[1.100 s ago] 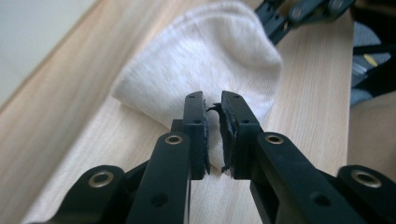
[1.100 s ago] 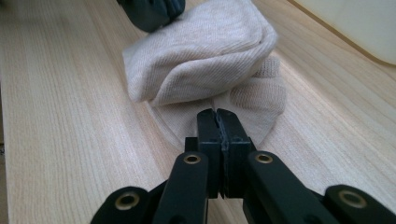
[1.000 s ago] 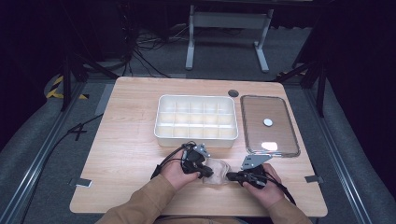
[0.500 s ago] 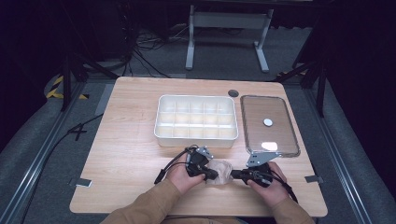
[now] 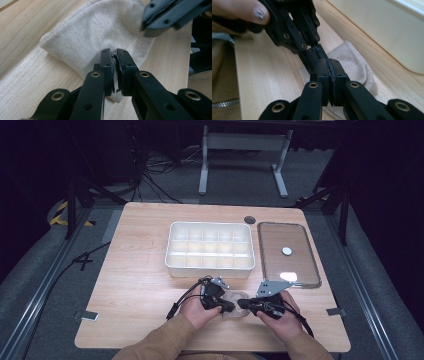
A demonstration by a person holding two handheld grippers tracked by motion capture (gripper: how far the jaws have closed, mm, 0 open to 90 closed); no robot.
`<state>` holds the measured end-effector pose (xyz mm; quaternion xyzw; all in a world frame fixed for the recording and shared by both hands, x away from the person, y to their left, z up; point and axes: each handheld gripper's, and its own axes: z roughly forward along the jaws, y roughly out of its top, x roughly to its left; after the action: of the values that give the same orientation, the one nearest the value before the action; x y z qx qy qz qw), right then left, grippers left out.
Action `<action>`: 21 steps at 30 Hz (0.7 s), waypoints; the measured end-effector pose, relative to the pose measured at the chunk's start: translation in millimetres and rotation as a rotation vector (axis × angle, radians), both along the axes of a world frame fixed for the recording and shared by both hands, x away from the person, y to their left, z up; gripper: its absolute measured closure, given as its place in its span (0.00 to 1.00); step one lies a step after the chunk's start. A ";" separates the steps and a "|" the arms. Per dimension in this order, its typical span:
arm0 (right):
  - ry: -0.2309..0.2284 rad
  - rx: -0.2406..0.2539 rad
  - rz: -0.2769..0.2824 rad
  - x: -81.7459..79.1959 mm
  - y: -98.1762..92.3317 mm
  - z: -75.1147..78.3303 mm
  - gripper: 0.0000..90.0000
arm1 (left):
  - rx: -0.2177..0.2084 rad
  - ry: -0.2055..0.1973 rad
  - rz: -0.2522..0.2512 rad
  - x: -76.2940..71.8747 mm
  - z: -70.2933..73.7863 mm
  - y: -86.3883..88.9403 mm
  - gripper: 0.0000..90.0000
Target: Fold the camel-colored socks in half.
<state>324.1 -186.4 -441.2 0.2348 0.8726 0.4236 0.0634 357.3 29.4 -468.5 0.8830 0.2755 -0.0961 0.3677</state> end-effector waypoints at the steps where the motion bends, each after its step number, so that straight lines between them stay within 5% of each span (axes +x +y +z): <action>1: -0.006 -0.018 -0.003 0.9 -0.6 -2.0 0.98 | 0.003 -0.002 -0.004 0.3 0.0 0.6 0.93; 15: 0.045 -0.098 -0.058 7.7 -23.4 -24.7 0.97 | 0.006 0.002 -0.019 -0.9 3.0 -0.5 0.88; 21: 0.061 -0.086 -0.060 8.7 -23.4 -26.2 0.97 | -0.053 -0.100 -0.001 0.9 18.9 0.5 0.83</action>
<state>332.9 -209.9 -467.5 0.2706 0.8840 0.3765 0.0594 358.2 29.9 -449.7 0.8768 0.2539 -0.0592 0.4040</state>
